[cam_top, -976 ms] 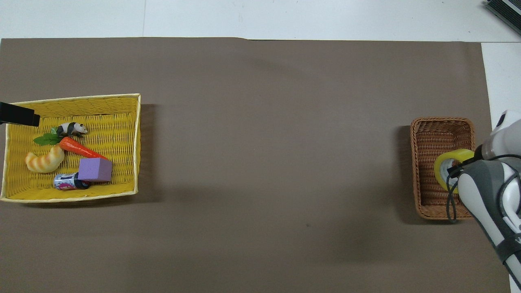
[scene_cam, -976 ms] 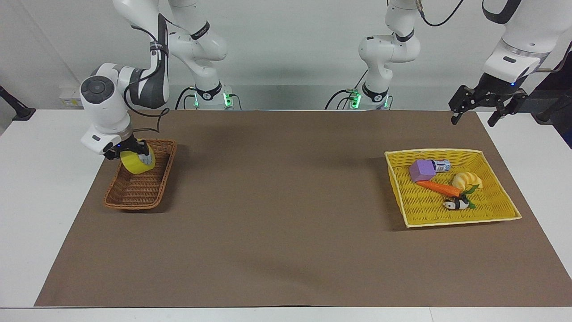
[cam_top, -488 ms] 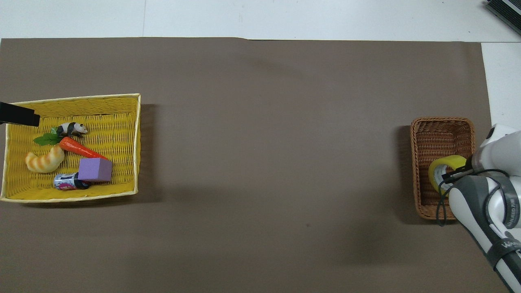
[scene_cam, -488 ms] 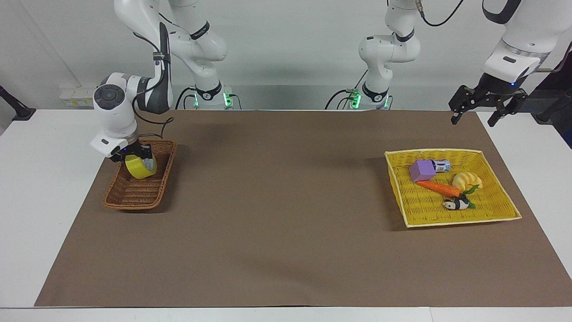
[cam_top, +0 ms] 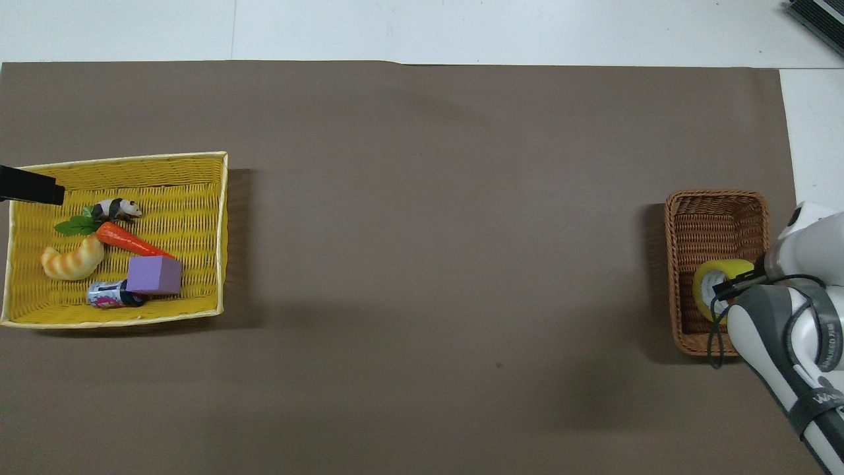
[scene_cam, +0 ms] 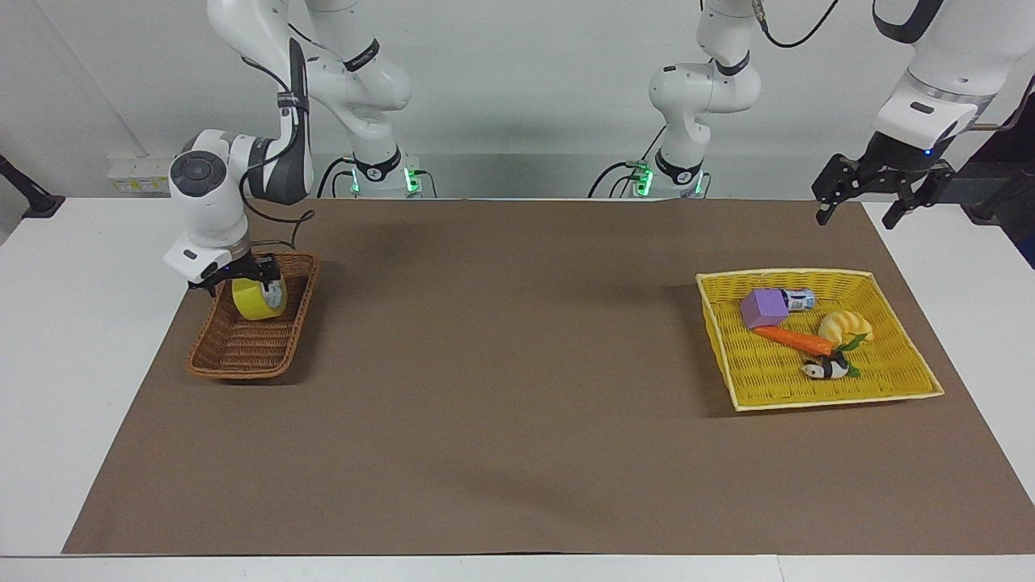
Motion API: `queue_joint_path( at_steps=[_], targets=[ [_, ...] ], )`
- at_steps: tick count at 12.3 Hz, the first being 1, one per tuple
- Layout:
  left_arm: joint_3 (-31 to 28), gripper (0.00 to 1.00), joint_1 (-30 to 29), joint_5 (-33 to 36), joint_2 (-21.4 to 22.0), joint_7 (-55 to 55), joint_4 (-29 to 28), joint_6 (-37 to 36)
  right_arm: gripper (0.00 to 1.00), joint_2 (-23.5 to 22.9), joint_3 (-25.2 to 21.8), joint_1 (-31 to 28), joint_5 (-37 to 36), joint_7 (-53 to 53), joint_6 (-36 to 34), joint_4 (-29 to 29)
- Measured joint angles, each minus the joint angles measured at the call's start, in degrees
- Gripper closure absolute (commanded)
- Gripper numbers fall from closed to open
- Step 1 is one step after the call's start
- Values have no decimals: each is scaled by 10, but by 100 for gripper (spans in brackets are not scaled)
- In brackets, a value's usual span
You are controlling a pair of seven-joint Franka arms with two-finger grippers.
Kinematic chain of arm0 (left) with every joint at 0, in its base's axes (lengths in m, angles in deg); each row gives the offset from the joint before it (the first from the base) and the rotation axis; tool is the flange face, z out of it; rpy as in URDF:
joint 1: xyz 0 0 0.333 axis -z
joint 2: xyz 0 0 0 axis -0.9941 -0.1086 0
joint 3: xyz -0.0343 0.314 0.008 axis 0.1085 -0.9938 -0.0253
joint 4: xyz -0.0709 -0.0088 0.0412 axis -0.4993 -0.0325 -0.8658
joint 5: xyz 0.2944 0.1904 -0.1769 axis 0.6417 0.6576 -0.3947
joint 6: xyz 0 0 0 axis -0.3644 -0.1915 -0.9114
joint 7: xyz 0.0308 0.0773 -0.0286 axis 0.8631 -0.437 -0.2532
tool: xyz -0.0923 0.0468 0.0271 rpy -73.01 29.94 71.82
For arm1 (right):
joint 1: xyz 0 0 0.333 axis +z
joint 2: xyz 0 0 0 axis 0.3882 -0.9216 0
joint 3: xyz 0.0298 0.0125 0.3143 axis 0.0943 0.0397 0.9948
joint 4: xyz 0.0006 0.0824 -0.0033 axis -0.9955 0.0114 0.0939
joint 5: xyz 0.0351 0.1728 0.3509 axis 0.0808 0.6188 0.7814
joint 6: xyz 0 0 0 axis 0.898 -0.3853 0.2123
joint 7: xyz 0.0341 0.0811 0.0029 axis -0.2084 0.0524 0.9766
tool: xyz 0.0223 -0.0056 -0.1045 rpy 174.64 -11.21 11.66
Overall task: Move tape to another basket
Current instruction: 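Open the right gripper and lift it away from the tape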
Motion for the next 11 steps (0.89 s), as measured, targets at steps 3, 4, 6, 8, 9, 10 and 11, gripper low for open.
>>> queue_joint_path(
  at_steps=[3,4,6,8,9,10,11],
  targets=[
    [0,0,0,0,0,0,0,0,0,2,5,4,4,-1,-25,-14],
    [0,0,0,0,0,0,0,0,0,3,6,8,15,-2,-37,-31],
    [0,0,0,0,0,0,0,0,0,0,7,12,79,-3,-49,-78],
    [0,0,0,0,0,0,0,0,0,-18,9,15,108,-3,-51,-127],
    [0,0,0,0,0,0,0,0,0,-31,10,19,112,-3,-51,-151],
    [0,0,0,0,0,0,0,0,0,-43,12,26,115,-11,-51,-175],
    [0,0,0,0,0,0,0,0,0,-49,12,40,115,-43,-51,-197]
  ],
)
